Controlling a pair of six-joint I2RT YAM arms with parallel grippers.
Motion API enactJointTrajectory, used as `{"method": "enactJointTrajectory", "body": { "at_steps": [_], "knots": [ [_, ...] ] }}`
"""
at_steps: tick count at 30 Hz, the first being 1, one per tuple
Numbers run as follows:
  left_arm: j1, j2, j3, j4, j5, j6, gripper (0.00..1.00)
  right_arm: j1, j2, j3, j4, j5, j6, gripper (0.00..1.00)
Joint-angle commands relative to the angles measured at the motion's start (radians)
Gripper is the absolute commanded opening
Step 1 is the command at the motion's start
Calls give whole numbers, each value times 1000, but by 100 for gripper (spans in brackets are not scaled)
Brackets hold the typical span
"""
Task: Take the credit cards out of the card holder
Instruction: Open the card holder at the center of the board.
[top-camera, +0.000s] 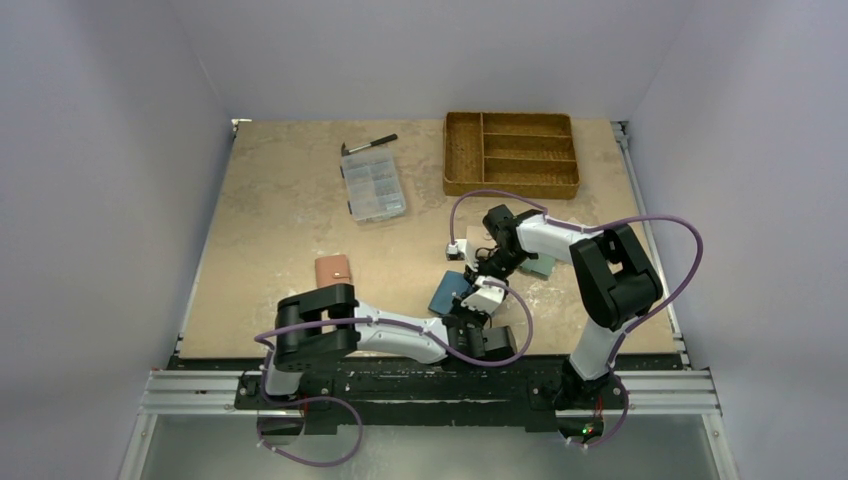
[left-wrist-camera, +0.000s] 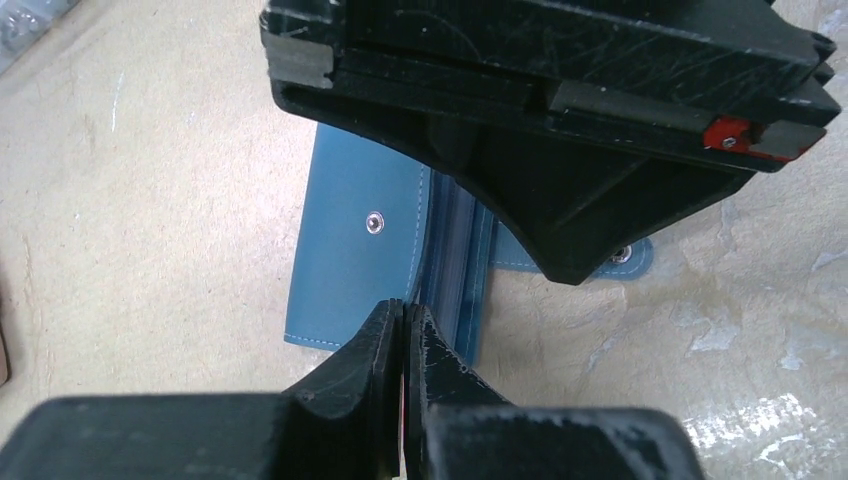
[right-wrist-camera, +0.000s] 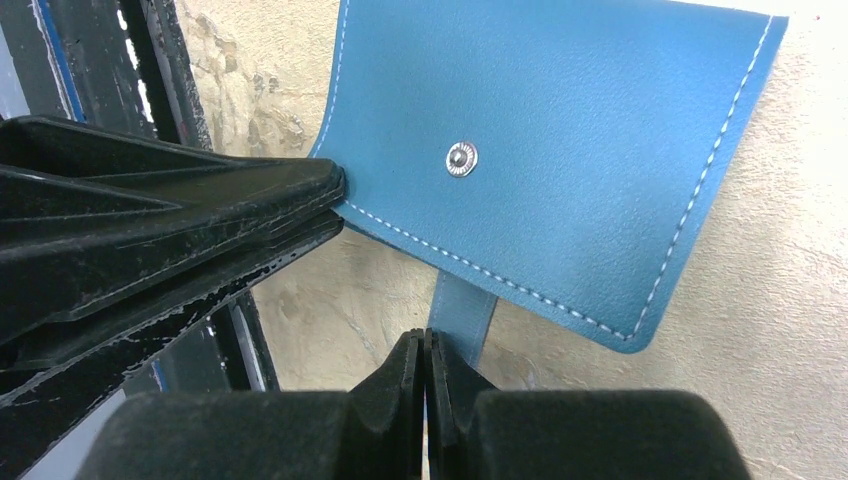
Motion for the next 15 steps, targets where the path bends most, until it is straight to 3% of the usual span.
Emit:
{"method": "enactJointTrajectory", "body": {
  "at_steps": [1,5,12,15],
  "knots": [
    [8,-97,-47,65,33,23,0,-9,-6,26,20,43,0,8],
    [42,-218,-168,210,167,23,0,-18,-33,26,23,36,0,8],
    [195,-494,-499,611,514,-52,0,-45,-85,24,33,24,-4,9],
    [236,-559,-570,661,570,-102,0,-50,-104,21,41,23,-5,10]
  ]
}}
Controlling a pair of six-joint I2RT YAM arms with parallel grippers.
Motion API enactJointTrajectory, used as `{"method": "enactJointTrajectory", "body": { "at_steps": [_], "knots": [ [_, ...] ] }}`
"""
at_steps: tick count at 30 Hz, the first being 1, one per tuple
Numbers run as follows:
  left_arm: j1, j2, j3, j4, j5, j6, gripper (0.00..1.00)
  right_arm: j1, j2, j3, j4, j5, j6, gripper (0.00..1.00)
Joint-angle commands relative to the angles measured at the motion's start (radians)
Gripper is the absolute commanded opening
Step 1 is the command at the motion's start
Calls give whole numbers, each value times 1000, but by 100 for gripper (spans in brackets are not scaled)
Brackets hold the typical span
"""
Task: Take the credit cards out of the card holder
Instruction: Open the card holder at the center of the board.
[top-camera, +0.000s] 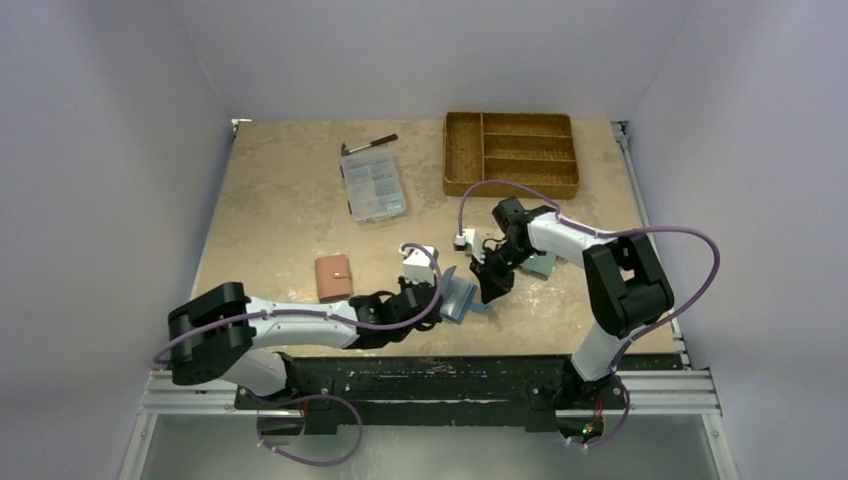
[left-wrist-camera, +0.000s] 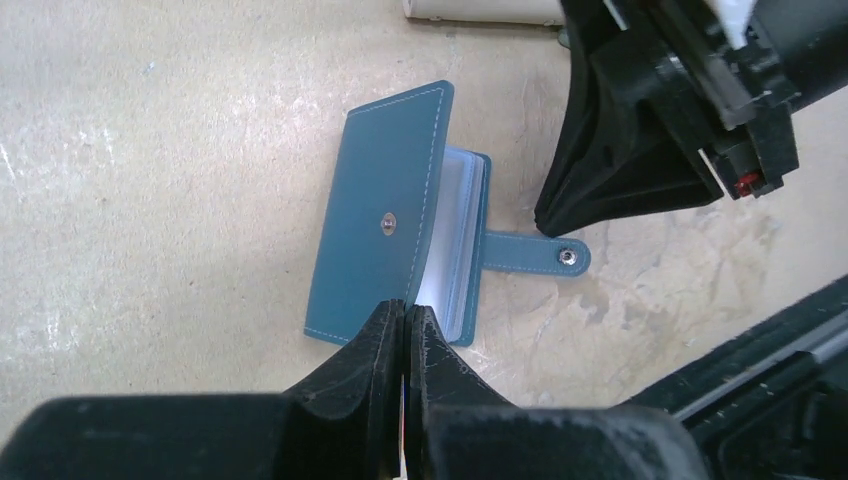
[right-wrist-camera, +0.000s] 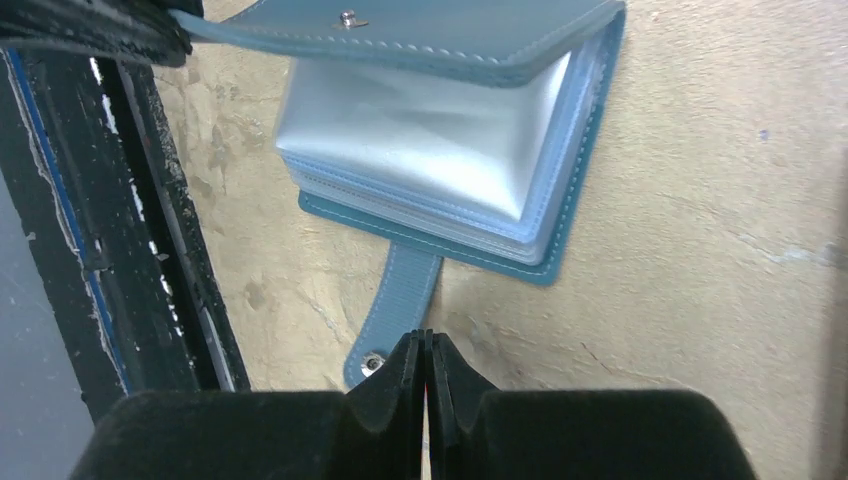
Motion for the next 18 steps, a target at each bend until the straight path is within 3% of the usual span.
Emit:
{"method": "enactJointTrajectory", "body": {
  "at_steps": [1,11,18],
  "knots": [
    [54,-82,-94,193,185,-95,0,-7,-57,20,24,0,-5,11],
    [205,-143,-226,132,259,-271,0,-4,-207,-29,83,-82,-99,15],
    [231,-149,-215,-7,203,-260,0,46,-374,-142,175,-142,-289,39]
  ]
}}
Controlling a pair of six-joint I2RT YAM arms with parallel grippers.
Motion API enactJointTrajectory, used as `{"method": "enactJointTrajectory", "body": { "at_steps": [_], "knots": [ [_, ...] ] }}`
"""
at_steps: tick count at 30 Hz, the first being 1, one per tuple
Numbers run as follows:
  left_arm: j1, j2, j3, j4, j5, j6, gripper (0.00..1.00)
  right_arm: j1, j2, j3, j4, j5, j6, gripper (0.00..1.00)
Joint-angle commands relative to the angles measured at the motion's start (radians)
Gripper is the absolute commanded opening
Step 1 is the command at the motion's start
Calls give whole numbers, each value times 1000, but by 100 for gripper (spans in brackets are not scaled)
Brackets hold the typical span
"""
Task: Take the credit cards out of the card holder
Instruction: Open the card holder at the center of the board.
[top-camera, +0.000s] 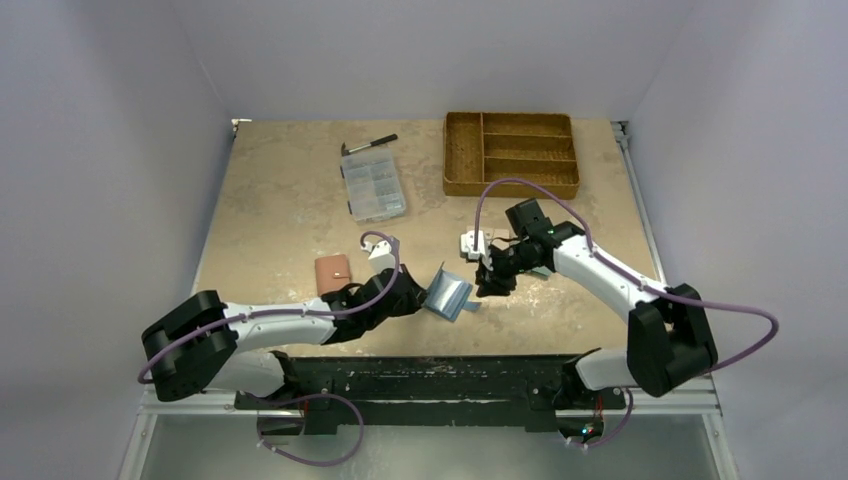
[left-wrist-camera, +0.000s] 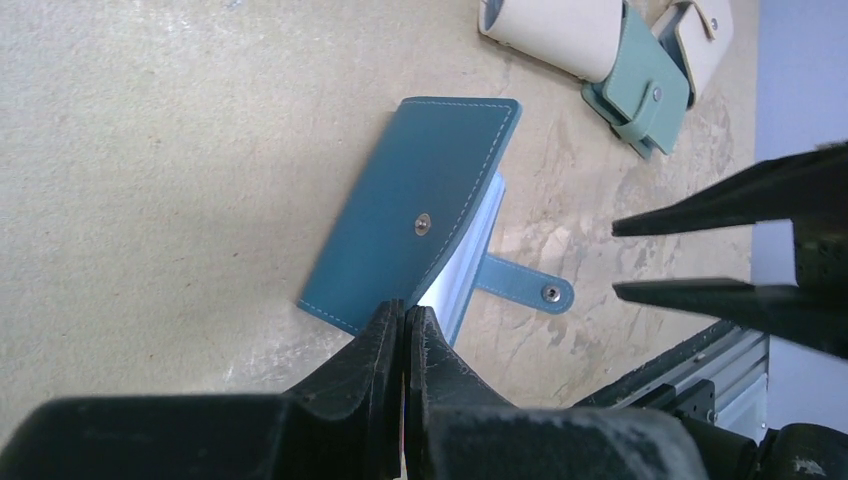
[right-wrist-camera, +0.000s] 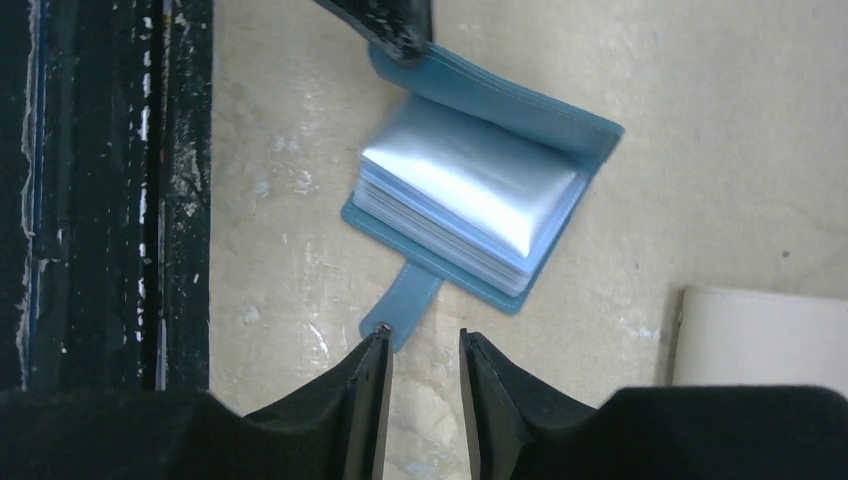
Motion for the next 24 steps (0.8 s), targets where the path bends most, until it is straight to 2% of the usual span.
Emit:
{"method": "enactJointTrajectory", "body": {
  "at_steps": [1,5,11,18,24],
  "knots": [
    [21,0,-13,-144,-34,-7,0,44,-75,-40,51,-75,-178,42],
    [33,3,-10,-169,-42,16,0,87,-64,-20,-10,-79,-308,46],
    [41,26,30,-318,-110,68,0,168,-23,-17,30,-56,-322,44],
    [42,82,74,-398,-164,114,0,197,1,-65,139,-6,-256,31],
    [43,103,102,-437,-185,129,1,205,42,-87,214,118,-197,22]
  ]
}}
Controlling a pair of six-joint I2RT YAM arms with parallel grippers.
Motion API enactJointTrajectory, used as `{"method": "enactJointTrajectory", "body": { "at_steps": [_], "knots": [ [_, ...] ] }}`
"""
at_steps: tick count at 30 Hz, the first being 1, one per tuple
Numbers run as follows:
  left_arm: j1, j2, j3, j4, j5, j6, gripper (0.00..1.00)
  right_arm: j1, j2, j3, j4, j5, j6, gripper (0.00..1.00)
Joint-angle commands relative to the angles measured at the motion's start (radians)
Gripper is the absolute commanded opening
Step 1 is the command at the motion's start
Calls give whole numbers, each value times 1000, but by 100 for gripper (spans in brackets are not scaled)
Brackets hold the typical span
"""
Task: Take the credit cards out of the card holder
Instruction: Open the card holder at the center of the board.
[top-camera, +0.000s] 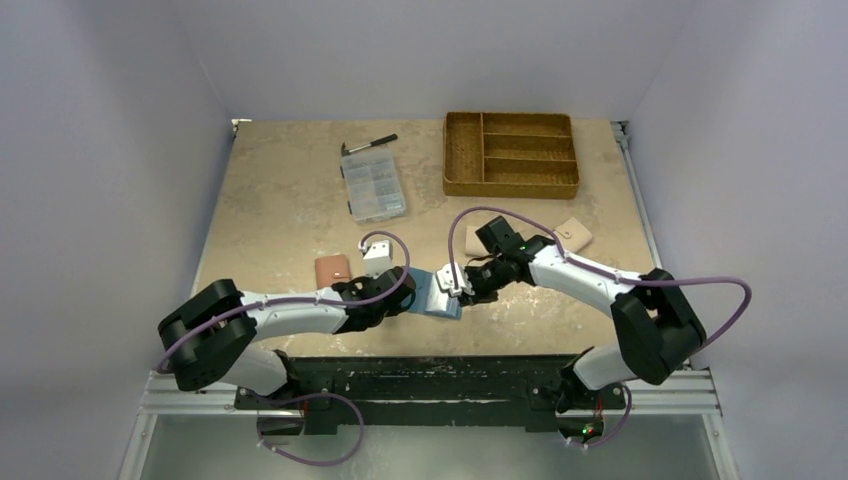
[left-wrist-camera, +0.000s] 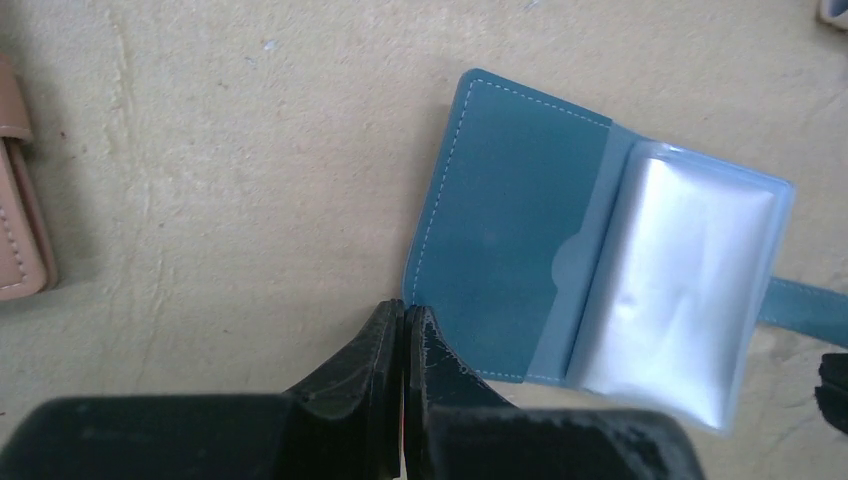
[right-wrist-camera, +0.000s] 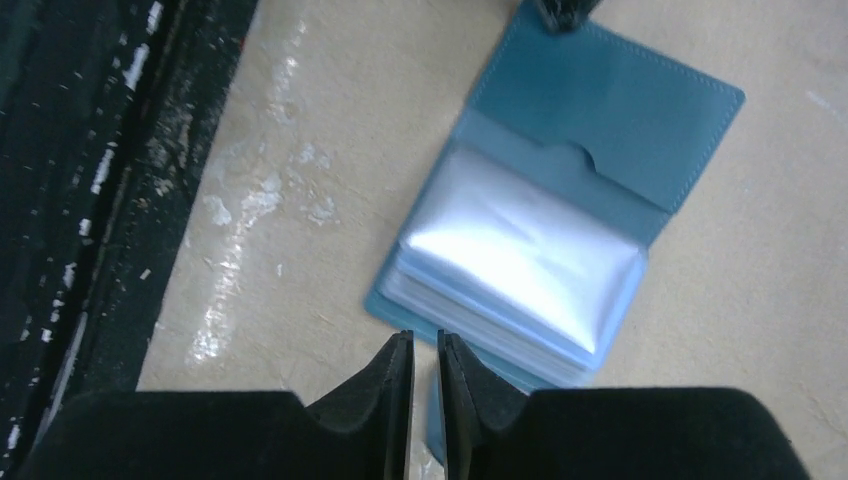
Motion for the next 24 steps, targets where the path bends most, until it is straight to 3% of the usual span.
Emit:
{"method": "enactJointTrajectory", "body": {
  "at_steps": [1,7,8,12,18,20,24],
  "knots": [
    [-1,13,21,-115,-31,47,3,6,21,-17,88,109,43,22],
    [0,-28,39,-151,-5,71,10,4,21,-11,111,152,43,22],
    [0,-43,44,-157,9,84,12,4,22,-10,106,143,130,19],
    [-1,-122,54,-147,113,162,27,-3,22,6,87,104,163,19],
    [0,-286,11,-69,256,247,60,-42,20,42,50,8,205,20],
    [0,-325,5,-66,268,263,65,-56,24,55,36,-14,226,20],
    [0,-389,-24,2,309,295,67,-65,56,90,5,-33,275,21]
  ]
}}
